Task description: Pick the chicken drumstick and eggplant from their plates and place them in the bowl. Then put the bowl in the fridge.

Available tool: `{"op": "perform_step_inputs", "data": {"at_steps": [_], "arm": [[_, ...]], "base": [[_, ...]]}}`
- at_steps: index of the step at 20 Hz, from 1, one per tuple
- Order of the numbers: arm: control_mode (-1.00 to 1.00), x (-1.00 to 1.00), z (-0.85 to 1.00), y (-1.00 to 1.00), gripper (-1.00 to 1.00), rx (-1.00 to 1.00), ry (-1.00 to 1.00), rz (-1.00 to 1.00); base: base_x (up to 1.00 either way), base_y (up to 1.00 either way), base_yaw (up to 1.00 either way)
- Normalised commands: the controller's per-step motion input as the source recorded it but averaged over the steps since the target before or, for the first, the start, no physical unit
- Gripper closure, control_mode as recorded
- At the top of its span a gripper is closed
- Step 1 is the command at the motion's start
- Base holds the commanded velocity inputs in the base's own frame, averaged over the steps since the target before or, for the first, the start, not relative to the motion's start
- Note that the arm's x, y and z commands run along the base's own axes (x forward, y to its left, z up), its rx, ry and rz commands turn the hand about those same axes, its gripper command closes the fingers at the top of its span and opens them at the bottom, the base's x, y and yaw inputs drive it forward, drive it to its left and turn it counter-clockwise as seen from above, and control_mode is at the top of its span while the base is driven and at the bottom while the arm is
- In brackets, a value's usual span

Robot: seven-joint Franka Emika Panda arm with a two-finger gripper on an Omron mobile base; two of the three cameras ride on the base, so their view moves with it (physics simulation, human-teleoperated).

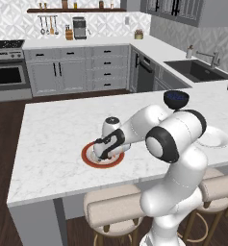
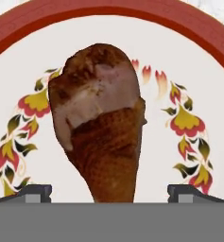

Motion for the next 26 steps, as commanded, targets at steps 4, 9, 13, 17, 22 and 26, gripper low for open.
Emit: {"op": "perform_step_inputs", "data": {"at_steps": [4,9,13,17,22,26], "arm": [[-1.0,-0.09,-0.09,0.01,1.0,0.0,-0.02,0.0],[-1.0,-0.37,-0.04,0.04,1.0,0.0,0.0,0.0],[-1.0,-0.18,-0.6,0.01,1.0,-0.02,0.07,0.0],[-1.0,0.0,-0.86,0.0,1.0,-0.03,0.04,0.0],[-1.0,-0.53,0.33,-0.13,1.0,0.02,-0.1,-0.04],[-1.0,-0.56,0.58,-0.41,1.0,0.0,-0.02,-0.16]], "base": [[0.0,0.0,0.0],[0.0,0.0,0.0],[0.0,0.0,0.0],[0.0,0.0,0.0],[0.0,0.0,0.0],[0.0,0.0,0.0]]}}
